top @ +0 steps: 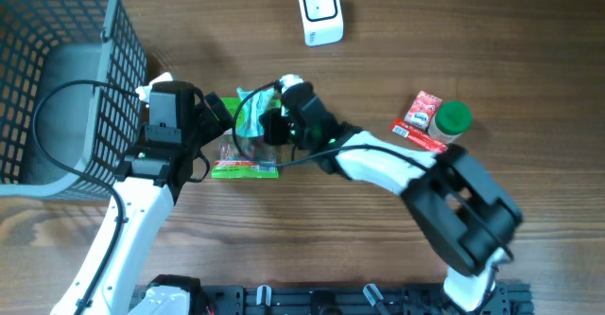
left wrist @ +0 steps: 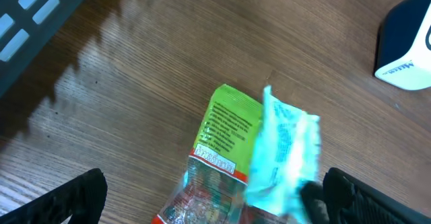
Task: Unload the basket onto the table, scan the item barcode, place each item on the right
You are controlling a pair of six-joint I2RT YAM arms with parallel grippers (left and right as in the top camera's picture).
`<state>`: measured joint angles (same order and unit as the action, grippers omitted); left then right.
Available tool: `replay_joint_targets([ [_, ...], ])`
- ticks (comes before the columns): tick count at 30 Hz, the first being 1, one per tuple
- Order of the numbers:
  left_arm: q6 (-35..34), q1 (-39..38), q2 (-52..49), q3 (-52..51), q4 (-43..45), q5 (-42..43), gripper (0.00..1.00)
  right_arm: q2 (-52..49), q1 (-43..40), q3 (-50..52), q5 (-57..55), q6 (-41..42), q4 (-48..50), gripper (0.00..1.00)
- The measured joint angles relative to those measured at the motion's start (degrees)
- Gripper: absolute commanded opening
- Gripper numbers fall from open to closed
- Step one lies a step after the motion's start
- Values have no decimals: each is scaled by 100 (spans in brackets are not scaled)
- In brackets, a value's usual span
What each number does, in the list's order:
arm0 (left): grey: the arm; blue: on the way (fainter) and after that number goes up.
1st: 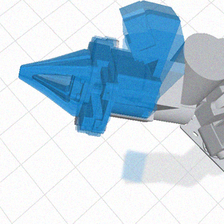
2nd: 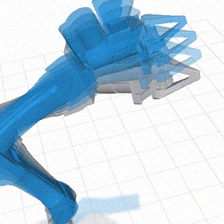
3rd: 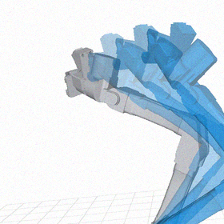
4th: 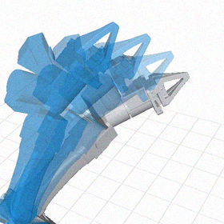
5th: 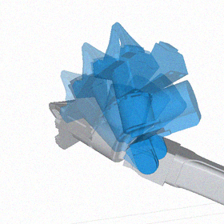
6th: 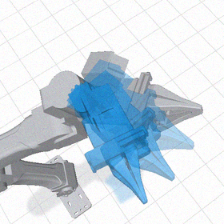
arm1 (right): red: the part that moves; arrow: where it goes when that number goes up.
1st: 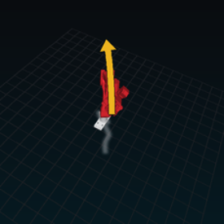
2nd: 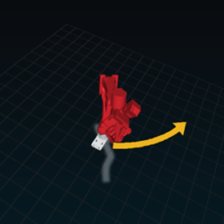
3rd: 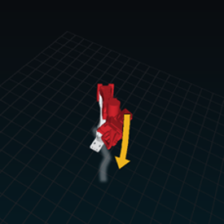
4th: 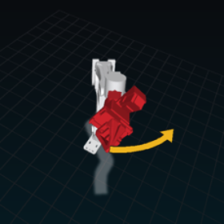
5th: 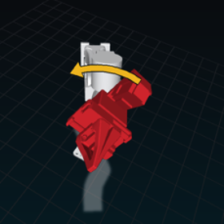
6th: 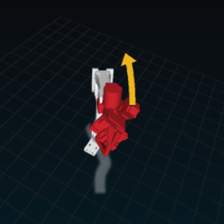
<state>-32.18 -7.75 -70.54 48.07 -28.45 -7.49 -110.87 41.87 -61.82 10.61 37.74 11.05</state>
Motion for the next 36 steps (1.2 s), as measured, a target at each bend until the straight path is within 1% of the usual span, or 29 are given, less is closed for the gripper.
replay_joint_targets([
  [2, 0, 0, 0, 0, 2, -2, 100, 350, -35, -17, -15, -153, -374, 4],
  [5, 0, 0, 0, 0, 2, -2, 100, 946, -63, -37, -50, -341, -1377, 4],
  [7, 0, 0, 0, 0, 11, -2, 100, 1285, -210, -68, -66, -549, -2382, 4],
  [9, 0, 0, 0, 0, -2, 0, 100, 1322, -466, -87, -87, -769, -3093, 4],
  [10, 0, 0, 0, 0, 0, 0, 100, 1320, -636, -63, -120, -890, -3412, 8],
  [11, 0, 0, 0, 0, 4, 0, 100, 1320, -789, -33, -136, -975, -3591, 15],
  [12, 0, 0, 0, 0, 0, 0, 100, 1320, -914, 13, -151, -1054, -3641, 24],
  [13, 0, 0, 0, 0, 2, -2, 100, 1320, -1054, 94, -168, -1117, -3670, 26],
  [14, 0, 0, 0, 0, 2, 0, 100, 1320, -1110, 157, -166, -1165, -3663, 25],
  [15, 0, 0, 0, 0, 0, -2, 100, 1320, -1134, 225, -151, -1220, -3670, 15],
  [17, 0, 0, 0, 0, 2, 0, 100, 1320, -1108, 273, -33, -1272, -3600, 11],
  [20, 0, 0, 0, 0, 2, 0, 100, 1320, -1021, 275, 149, -1276, -3202, 10],
  [23, 0, 0, 0, 0, 2, 0, 100, 1320, -852, 278, 190, -1233, -2881, 5],
  [27, 0, 0, 0, 0, 2, 0, 100, 1270, -568, 278, 90, -1226, -2708, 4],
  [33, 0, 0, 0, 0, 0, 0, 100, 507, -293, 278, 72, -1080, -2223, 5],
  [36, 0, 0, 0, 0, 2, -2, 100, 433, -48, 278, 109, -1016, -2133, 4],
])
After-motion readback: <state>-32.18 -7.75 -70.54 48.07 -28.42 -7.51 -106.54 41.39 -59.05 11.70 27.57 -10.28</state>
